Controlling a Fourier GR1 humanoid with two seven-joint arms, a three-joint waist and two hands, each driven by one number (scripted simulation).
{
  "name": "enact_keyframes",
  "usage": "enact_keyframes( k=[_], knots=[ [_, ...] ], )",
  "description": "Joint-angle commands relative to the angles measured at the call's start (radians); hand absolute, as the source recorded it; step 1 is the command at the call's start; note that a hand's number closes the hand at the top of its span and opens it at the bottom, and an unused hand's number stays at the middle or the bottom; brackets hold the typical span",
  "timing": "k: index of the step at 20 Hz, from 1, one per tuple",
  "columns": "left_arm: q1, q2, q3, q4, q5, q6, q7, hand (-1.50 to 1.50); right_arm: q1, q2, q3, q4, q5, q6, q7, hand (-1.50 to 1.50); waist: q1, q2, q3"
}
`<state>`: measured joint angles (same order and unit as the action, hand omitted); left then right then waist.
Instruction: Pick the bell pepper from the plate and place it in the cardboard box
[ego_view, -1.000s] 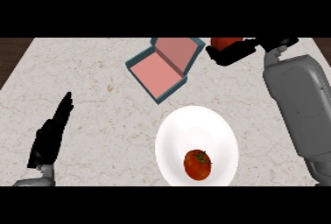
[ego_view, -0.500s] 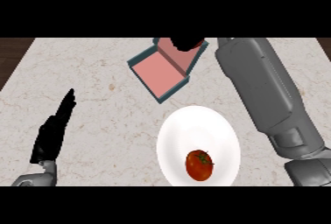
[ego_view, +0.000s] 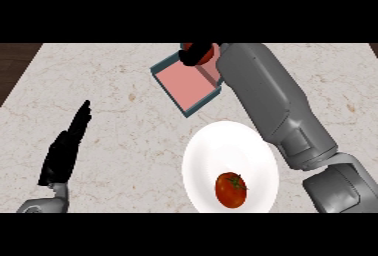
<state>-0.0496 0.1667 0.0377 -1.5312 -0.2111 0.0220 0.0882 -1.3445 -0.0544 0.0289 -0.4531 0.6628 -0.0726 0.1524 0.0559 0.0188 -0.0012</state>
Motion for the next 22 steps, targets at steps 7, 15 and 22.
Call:
enact_keyframes(
  k=[7,15,22],
  knots=[
    [-0.018,0.016,0.005,-0.037,0.017,-0.032,0.033,0.00,-0.026,0.052,-0.068,0.224,-0.025,-0.124,-0.049,-1.50,0.025,0.011,0.001],
    [-0.016,-0.017,-0.012,0.004,-0.017,0.010,-0.014,0.00,-0.002,0.030,-0.255,0.146,-0.188,-0.335,-0.173,-1.50,0.018,0.016,0.002],
    [-0.007,-0.010,0.003,0.002,0.000,-0.002,-0.004,0.00,0.023,-0.001,-0.424,0.121,-0.357,-0.323,-0.299,-1.50,0.002,0.005,0.002]
  ],
)
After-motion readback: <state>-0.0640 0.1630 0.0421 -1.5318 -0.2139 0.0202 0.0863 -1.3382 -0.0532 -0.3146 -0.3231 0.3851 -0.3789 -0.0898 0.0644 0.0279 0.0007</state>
